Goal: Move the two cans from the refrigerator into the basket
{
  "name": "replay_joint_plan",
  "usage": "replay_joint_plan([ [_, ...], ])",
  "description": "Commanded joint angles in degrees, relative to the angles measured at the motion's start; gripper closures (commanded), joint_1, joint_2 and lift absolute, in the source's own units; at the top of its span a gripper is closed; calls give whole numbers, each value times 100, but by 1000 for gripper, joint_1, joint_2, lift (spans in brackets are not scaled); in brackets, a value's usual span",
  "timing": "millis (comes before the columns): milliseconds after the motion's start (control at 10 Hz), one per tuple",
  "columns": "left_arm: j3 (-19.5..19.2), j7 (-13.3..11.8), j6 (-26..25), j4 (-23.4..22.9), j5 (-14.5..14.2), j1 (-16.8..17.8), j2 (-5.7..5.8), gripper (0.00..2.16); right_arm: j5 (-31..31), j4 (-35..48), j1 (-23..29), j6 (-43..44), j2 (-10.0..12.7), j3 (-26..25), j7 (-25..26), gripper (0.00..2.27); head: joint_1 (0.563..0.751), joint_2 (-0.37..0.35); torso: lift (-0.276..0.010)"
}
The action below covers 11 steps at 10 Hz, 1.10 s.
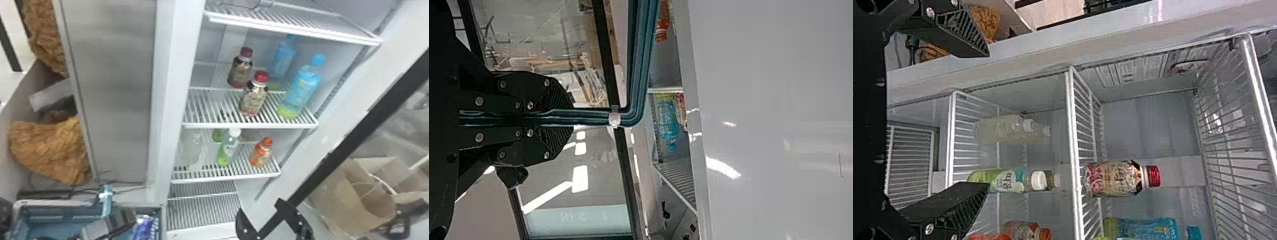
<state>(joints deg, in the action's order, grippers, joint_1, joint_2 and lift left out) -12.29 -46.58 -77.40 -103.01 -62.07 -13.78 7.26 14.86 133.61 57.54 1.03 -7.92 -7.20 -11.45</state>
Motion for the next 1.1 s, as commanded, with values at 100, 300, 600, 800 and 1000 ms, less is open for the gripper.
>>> replay_joint_plan([
  [100,52,0,-22,0,3,28,39,1191,-81,-9,-31,10,1,0,2,128,695,-326,-31],
  [300,86,9,-50,0,3,28,74,1191,-92,-51,-59,-4,1,0,2,128,695,-329,-31],
  [600,98,9,-50,14,-8,14,109,1191,-92,-65,-88,-60,1,-12,2,128,695,-331,-31],
  [800,75,9,-50,14,-31,28,100,1191,-92,-65,-102,-74,1,-12,2,128,695,-332,-31],
  [1000,63,9,-50,0,-31,14,91,1191,-47,-79,-88,-102,1,-12,2,128,695,-330,-31],
])
